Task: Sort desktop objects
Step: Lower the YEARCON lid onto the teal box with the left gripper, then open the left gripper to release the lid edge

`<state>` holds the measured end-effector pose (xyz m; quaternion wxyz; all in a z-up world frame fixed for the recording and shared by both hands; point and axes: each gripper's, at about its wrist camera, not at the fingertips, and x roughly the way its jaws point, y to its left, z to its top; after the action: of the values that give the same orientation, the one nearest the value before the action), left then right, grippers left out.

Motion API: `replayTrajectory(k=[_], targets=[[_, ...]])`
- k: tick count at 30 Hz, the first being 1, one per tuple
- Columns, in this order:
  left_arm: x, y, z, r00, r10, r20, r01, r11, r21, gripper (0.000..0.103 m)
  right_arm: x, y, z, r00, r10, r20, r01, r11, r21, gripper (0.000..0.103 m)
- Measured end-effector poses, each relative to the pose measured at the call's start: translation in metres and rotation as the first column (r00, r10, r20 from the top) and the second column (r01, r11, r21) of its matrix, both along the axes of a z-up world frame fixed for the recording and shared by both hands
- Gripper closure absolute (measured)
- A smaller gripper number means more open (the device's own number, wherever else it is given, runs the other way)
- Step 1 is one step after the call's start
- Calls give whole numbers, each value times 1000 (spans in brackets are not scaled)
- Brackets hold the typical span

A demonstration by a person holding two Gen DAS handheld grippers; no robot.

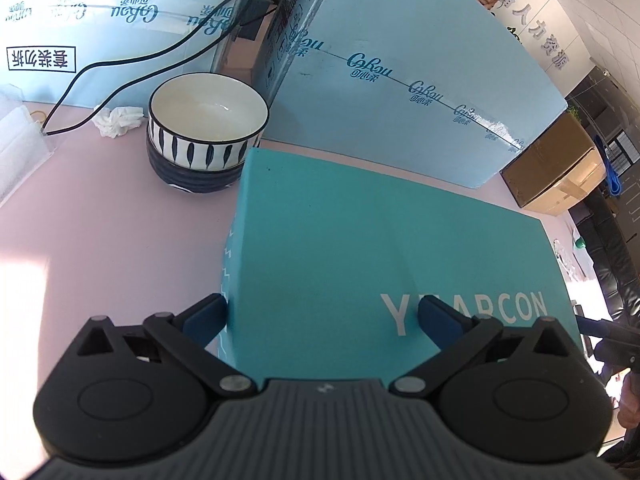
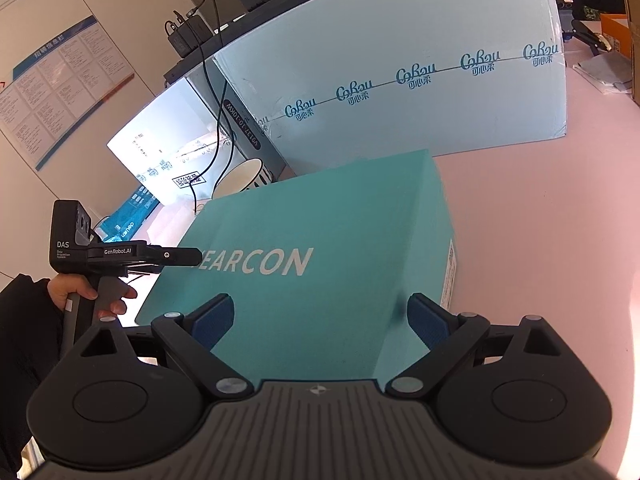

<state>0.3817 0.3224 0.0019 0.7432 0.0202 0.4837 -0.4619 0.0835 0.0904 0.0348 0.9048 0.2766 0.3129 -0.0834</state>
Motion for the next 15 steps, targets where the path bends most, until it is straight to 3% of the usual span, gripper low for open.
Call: replayTrajectory(k=[3,6,10,15], targets=[[-3,3,1,1000,8,17,-8,1000,4,0,-5,-6,3,1000,-10,0,10,1000,-11,9],[-10,2,10,994,22,106,-27,999,46,0,-8,-19,2,999,-48,12,48,999,-10,9],[-34,-16,26,957,-7,291,-28,993,117,0,12,-40,-7,992,-122,13,122,990,-76,9],[-61,-44,31,913,-90,398,37,990,138,0,18,-62,-23,978,-209,0,207,970,-125,8]])
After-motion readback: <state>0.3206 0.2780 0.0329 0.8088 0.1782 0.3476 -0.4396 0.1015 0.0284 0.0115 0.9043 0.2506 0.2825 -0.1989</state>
